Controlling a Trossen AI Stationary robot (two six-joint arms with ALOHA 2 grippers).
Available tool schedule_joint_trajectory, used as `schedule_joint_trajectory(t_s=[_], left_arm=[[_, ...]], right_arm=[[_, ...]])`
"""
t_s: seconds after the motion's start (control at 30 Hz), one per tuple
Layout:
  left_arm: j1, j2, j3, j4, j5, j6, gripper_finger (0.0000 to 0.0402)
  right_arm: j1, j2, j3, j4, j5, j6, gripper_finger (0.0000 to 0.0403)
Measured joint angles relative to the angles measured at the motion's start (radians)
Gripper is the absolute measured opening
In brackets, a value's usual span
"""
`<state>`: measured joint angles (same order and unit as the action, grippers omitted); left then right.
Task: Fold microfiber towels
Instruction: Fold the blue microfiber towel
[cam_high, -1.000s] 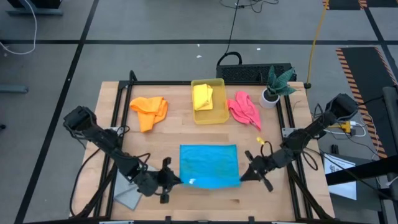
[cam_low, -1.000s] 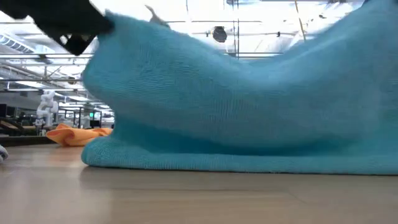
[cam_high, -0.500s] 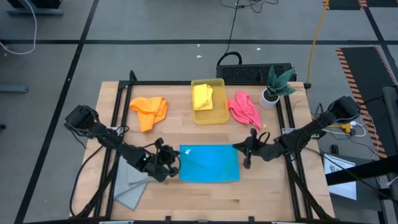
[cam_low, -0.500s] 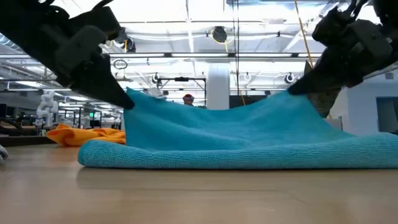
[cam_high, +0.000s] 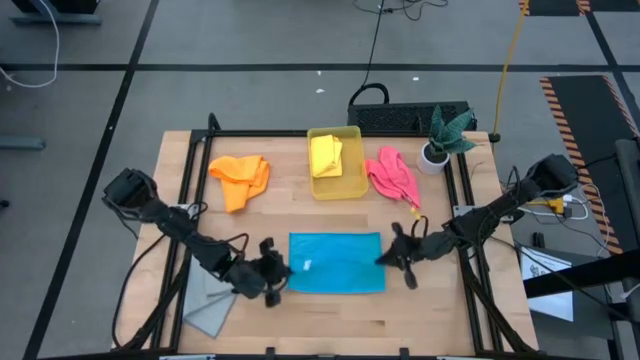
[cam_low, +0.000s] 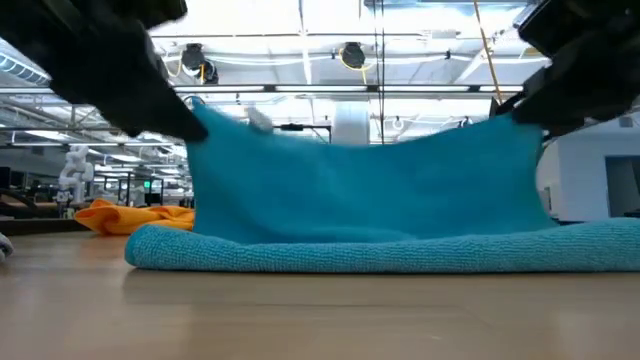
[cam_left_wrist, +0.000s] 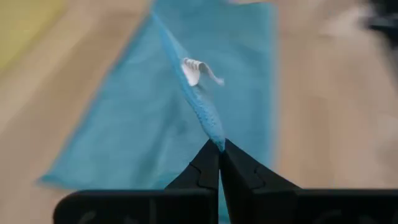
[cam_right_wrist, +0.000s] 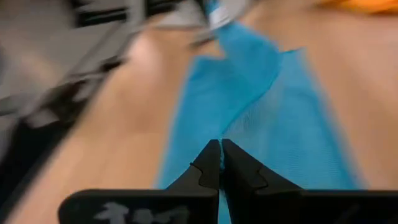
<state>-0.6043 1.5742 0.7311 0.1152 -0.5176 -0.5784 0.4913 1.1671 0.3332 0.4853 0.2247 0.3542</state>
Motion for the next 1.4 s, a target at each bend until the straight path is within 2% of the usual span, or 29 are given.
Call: schedule_joint_trajectory(t_s=[0.1,0.2,0.3,0.37,0.5,0.63,0.87,0.93,1.13,1.4], left_arm=[[-0.035,0.000,0.000,0.130,0.070,0.102,0.0005],[-0.073,0.000,0.000,0.248,0.067,0.199,0.0014],[-0.085,0.000,0.000,0.239,-0.008,0.227,0.0014],[-0.078,0.000,0.000,0.181,-0.082,0.204,0.0007],[-0.026,0.000,0.000,0.001,-0.156,0.059,0.0009],[0.048,0.001,-0.006,-0.139,-0.165,-0.081,0.0010],[0.121,0.009,-0.009,-0.211,-0.185,-0.142,0.0011],[0.116,0.001,-0.009,-0.195,-0.178,-0.128,0.0011],[0.070,-0.074,0.021,-0.142,-0.049,-0.086,0.0008],[0.089,-0.055,0.026,-0.252,-0.060,-0.145,0.0006]], right_arm=[[0.018,0.000,0.000,0.058,-0.152,-0.032,0.0000],[0.043,0.000,0.000,0.159,-0.170,-0.099,0.0000],[0.047,0.000,0.000,0.226,-0.083,-0.141,0.0000],[0.041,0.000,0.000,0.211,0.012,-0.140,0.0000],[0.005,0.000,0.000,0.097,0.221,-0.086,0.0000],[-0.043,0.000,0.000,-0.037,0.324,-0.007,0.0000],[-0.101,0.000,0.000,-0.099,0.326,0.022,0.0000],[-0.105,0.000,0.000,-0.099,0.325,0.021,0.0000],[-0.104,0.000,0.000,-0.090,0.322,0.019,0.0000],[-0.104,0.000,0.000,-0.083,0.323,0.019,0.0000]])
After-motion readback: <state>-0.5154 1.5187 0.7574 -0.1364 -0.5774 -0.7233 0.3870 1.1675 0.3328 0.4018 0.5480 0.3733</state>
